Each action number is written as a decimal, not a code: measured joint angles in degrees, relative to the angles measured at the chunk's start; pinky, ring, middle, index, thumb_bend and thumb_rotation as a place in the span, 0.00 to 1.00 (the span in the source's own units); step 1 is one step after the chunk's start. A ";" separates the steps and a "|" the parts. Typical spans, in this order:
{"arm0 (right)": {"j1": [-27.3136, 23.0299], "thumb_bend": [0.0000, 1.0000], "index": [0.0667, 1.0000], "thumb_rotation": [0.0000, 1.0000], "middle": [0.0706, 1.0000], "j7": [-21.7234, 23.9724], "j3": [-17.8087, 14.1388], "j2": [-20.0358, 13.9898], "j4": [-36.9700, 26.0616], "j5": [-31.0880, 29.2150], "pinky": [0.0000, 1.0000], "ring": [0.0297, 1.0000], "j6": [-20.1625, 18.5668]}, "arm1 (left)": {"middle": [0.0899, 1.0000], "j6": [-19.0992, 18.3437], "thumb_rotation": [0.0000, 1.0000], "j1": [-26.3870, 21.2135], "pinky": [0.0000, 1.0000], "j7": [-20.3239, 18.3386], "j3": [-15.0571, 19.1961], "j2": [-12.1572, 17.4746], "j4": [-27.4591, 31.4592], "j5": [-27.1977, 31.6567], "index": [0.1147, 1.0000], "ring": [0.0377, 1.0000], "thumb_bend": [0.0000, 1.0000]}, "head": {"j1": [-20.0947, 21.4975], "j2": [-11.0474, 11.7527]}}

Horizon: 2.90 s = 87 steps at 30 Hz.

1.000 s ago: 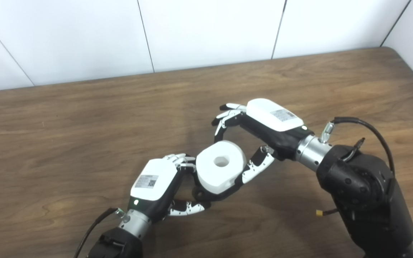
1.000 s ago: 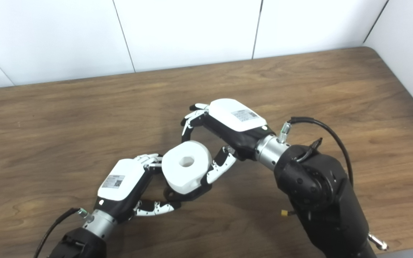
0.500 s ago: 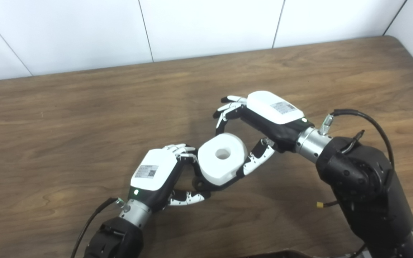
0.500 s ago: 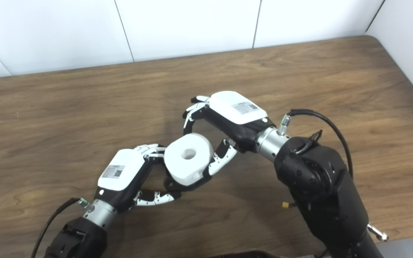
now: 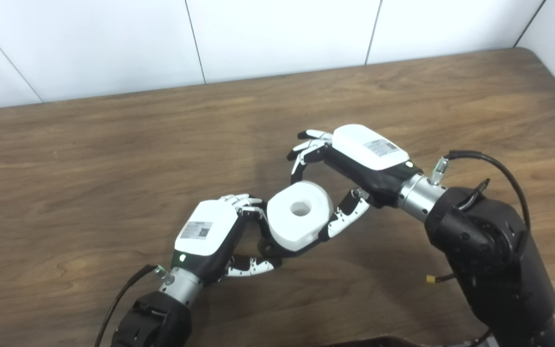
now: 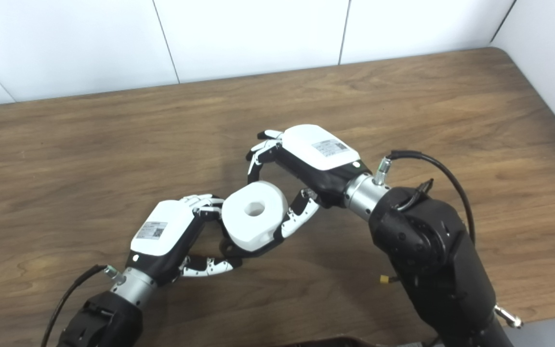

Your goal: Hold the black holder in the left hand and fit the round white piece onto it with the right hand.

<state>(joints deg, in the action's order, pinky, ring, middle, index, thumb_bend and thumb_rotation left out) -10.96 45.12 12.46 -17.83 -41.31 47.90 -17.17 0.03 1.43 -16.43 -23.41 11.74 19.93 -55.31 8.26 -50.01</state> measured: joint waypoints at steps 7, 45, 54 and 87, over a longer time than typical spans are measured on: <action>0.18 0.52 0.44 0.13 0.79 -0.33 0.20 0.15 0.19 0.11 0.78 0.93 0.17 | 0.77 -0.01 0.06 0.00 0.84 -0.06 0.03 -0.02 0.00 0.02 0.42 0.84 0.52 | 0.09 -0.09; -0.47 0.52 0.44 0.14 0.78 -0.66 -0.10 0.27 0.28 0.49 0.78 0.92 0.55 | 0.77 -0.17 0.06 -0.08 0.84 -0.40 0.08 -0.05 0.20 0.00 0.42 0.84 0.52 | 0.35 -0.62; -2.41 0.52 0.44 0.14 0.78 -0.56 -2.54 -0.14 -0.20 -1.58 0.74 0.91 -0.51 | 0.77 -0.40 0.06 -0.08 0.84 -0.62 0.08 -0.06 0.41 0.00 0.42 0.84 0.52 | 0.09 -0.88; -5.45 0.52 0.44 0.14 0.76 0.44 -5.57 -0.91 -2.35 -1.38 0.76 0.89 -5.62 | 0.75 0.76 0.06 2.10 0.69 4.10 3.11 -1.66 0.67 4.57 0.42 0.82 0.52 | 0.26 -1.32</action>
<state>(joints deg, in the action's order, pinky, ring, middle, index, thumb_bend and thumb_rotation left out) -16.41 45.56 6.90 -18.73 -43.66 46.52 -22.79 0.79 3.53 -12.33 -20.29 10.08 20.60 -50.74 8.53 -51.33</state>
